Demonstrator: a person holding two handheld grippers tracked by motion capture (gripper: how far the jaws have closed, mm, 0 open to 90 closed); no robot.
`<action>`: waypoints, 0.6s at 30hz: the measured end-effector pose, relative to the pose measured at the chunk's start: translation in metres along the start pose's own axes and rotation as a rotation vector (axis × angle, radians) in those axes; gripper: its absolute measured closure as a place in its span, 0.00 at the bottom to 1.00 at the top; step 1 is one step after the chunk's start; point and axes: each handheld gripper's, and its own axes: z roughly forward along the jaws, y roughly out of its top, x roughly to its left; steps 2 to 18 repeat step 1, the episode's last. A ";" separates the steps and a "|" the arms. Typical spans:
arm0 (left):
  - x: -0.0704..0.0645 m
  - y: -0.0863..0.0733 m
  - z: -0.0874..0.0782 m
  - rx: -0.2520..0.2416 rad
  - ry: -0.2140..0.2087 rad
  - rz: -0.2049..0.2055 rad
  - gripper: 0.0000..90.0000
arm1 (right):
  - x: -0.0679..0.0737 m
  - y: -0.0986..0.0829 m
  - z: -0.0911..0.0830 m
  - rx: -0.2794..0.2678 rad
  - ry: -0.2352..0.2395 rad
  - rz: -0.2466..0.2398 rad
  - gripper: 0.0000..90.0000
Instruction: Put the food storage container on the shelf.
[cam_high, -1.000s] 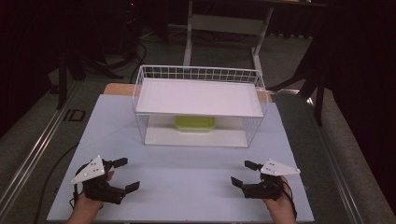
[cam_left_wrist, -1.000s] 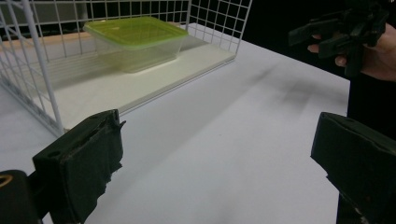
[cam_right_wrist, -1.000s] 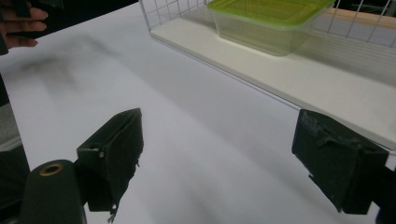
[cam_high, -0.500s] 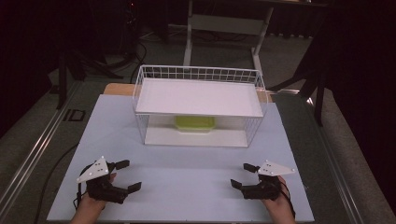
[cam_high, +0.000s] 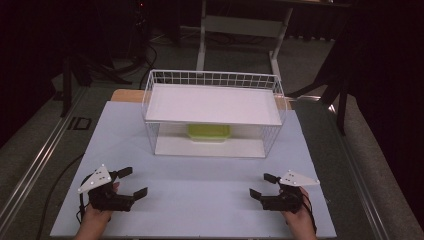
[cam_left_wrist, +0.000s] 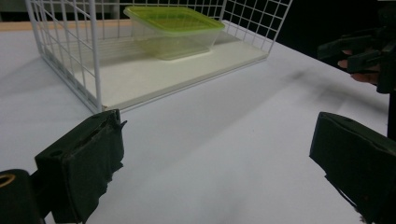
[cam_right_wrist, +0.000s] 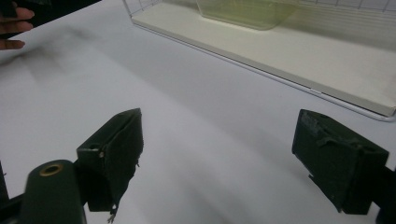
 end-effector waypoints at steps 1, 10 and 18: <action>0.000 0.000 0.000 0.000 0.000 0.000 0.04 | 0.000 0.000 0.000 0.000 -0.002 0.000 0.18; 0.000 0.000 0.000 0.000 0.000 0.000 0.04 | 0.000 0.000 0.000 0.000 -0.002 0.000 0.18; 0.000 0.000 0.000 0.000 0.000 0.000 0.04 | 0.000 0.000 0.000 0.000 -0.002 0.000 0.18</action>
